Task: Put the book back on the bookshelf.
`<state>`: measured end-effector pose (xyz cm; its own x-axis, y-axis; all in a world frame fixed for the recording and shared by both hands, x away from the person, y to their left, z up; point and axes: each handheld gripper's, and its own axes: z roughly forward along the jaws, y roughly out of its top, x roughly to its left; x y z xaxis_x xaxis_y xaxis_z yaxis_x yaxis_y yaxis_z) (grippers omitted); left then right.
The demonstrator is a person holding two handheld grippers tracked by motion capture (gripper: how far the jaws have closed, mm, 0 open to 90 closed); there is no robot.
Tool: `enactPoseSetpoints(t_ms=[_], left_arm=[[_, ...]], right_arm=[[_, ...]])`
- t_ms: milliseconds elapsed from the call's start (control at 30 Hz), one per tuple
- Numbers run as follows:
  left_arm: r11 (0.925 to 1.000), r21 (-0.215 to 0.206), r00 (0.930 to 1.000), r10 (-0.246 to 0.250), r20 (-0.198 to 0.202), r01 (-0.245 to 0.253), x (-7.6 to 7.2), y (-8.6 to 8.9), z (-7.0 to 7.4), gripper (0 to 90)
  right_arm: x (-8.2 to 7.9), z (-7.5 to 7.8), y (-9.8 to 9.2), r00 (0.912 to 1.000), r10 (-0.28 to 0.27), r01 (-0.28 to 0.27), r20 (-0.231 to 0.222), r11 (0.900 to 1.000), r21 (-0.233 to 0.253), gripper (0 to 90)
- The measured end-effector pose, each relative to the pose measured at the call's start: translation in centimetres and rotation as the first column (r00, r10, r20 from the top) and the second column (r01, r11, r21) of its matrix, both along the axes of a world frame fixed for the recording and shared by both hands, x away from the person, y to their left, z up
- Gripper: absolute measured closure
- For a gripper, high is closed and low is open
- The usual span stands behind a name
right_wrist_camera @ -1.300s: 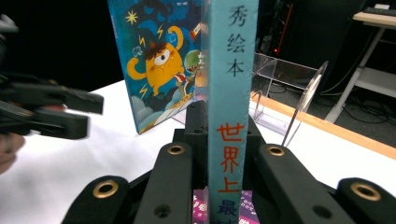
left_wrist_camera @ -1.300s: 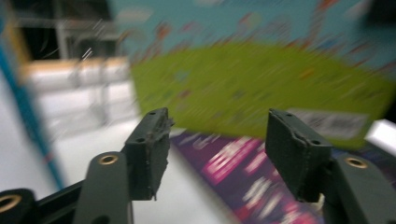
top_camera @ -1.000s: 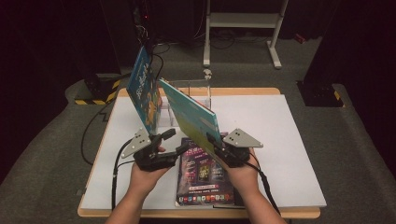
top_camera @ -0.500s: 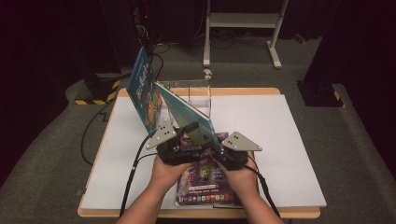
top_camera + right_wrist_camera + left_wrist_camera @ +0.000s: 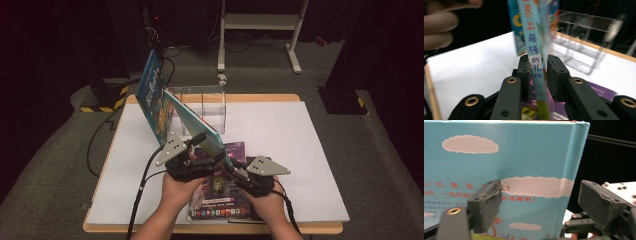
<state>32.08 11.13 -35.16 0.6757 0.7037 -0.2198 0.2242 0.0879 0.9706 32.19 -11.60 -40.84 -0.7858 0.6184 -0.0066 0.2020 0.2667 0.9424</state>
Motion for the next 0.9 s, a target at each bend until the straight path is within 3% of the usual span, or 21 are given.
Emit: enactPoseSetpoints(t_ms=[133, 200, 333, 500, 567, 700, 767, 833, 900], left_arm=[[0.9998, 0.020, 0.9999, -0.002, -0.012, 0.002, -0.1, 0.0, 0.0, 16.1], [0.9976, 0.056, 0.9991, 0.041, 0.010, -0.041, -0.5, 0.1, -0.1, 16.1], [0.9922, 0.087, 0.9959, 0.087, 0.023, -0.089, -0.7, 0.4, -0.3, 16.7], [0.9928, 0.097, 0.9973, 0.068, 0.028, -0.070, -0.7, 0.9, -0.5, 17.3], [0.9923, 0.108, 0.9978, 0.057, 0.033, -0.061, -0.8, 1.1, -0.6, 18.2], [0.9919, 0.112, 0.9978, 0.055, 0.038, -0.059, -1.0, 1.5, -0.5, 21.9], [0.9918, 0.117, 0.9982, 0.049, 0.035, -0.052, -1.0, 1.8, -0.5, 23.4], [0.9921, 0.116, 0.9985, 0.042, 0.035, -0.046, -1.2, 2.2, -0.7, 25.5], [0.9922, 0.116, 0.9985, 0.042, 0.036, -0.046, -1.3, 2.3, -0.7, 26.3]], right_arm=[[-0.8, -0.1, 1.4, 0.9991, 0.041, -0.042, -0.003, 0.999, -0.027, 69.2], [-1.2, -0.5, 2.3, 0.9979, 0.061, -0.061, -0.023, 0.998, -0.006, 67.7], [-1.4, -0.6, 2.7, 0.9973, 0.069, -0.069, -0.026, 0.998, 0.001, 67.3], [-1.6, -0.9, 3.2, 0.9947, 0.090, -0.090, -0.050, 0.996, 0.012, 64.0], [-2.1, -0.9, 2.4, 0.9893, 0.133, -0.130, -0.059, 0.990, 0.060, 60.2], [-3.2, -0.8, 1.0, 0.9850, 0.167, -0.164, -0.044, 0.984, 0.075, 59.3], [-3.7, -0.8, -0.1, 0.9894, 0.142, -0.139, -0.033, 0.988, 0.072, 59.2], [-3.5, -1.3, -2.4, 0.9967, 0.077, -0.075, -0.025, 0.993, 0.093, 59.9], [-3.2, -1.6, -3.3, 0.9976, 0.061, -0.057, -0.033, 0.992, 0.109, 60.1]])
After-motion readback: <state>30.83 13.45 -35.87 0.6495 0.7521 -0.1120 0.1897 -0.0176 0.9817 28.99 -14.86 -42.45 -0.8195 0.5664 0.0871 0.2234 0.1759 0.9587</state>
